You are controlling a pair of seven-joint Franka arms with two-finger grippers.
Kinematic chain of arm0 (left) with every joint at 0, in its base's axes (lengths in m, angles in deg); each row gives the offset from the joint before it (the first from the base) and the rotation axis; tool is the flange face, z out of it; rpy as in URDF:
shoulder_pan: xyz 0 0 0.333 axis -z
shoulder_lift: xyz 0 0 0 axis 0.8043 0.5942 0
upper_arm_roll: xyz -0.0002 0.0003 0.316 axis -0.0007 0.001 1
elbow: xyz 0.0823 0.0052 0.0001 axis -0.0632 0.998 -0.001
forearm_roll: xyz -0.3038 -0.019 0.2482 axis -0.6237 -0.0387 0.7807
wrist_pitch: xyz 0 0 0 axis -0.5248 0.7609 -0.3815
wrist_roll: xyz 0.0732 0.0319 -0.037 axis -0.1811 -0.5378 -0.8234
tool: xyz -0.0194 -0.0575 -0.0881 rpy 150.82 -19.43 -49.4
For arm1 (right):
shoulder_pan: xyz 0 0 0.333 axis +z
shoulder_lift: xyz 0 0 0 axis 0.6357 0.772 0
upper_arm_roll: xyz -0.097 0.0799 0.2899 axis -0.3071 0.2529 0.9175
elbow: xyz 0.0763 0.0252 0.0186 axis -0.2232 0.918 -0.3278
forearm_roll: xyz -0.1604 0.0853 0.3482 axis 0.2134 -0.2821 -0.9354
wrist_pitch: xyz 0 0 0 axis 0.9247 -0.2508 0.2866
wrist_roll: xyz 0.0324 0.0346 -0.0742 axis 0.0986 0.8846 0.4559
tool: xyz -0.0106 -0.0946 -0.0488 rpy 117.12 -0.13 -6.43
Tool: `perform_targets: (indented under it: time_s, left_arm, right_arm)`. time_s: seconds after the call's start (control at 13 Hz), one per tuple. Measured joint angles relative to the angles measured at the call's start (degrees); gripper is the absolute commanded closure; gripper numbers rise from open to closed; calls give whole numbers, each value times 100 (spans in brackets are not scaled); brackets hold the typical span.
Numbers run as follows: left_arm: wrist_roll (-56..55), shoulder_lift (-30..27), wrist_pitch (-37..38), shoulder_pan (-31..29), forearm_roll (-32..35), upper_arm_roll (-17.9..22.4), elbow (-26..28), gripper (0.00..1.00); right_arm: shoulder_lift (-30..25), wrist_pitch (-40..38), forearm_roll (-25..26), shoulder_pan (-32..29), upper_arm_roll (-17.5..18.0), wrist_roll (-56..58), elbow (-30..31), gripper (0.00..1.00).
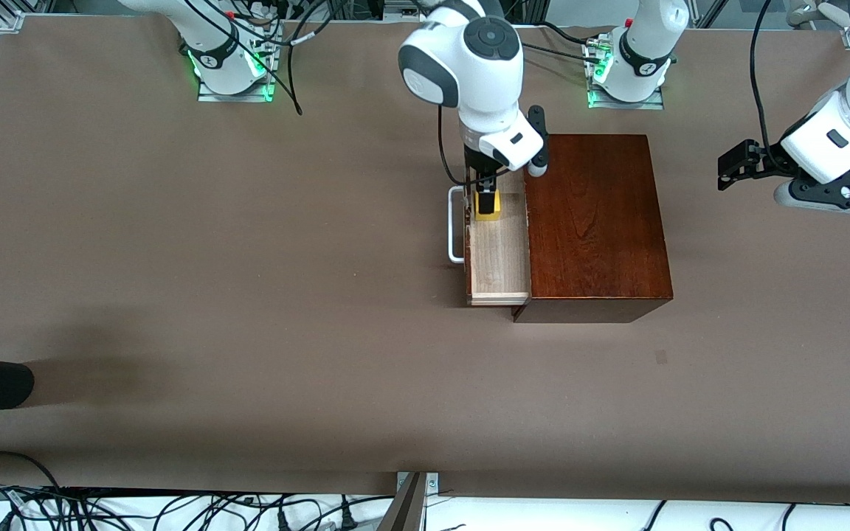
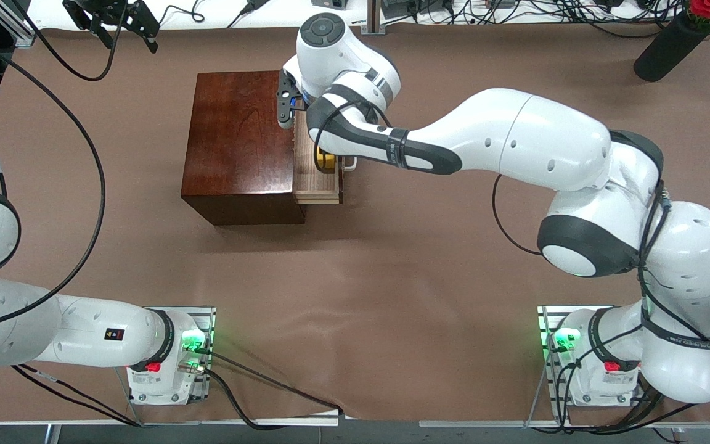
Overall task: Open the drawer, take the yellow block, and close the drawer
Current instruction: 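Lower the right gripper into the drawer onto the yellow cube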
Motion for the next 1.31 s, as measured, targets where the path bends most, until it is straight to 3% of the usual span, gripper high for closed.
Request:
perform_targets:
  time_s: [0.85,0.92,1.0,1.08,1.15,1.31]
  left_arm:
    - [0,72,-7,21,0,-53,-89,0]
    - [0,79,-29,21,0,-59,-90,0]
    - [0,92,-82,21,0,-63,-92,0]
    - [0,117,-124,21,0,-65,-93,0]
    - [0,147,-157,21,0,-65,-93,0]
    - [0,188,-186,24,0,-72,-97,0]
  right_arm:
    - [494,257,10,101,-20,16,-36,0]
    - [522,269,10,109,-21,16,-40,7]
    - [548,289,11,116,-22,16,-40,34]
    - [569,320,31,121,-23,16,-40,71]
    - [586,349,74,123,-23,16,-40,99]
    - [593,362,83,123,-30,-24,-43,100]
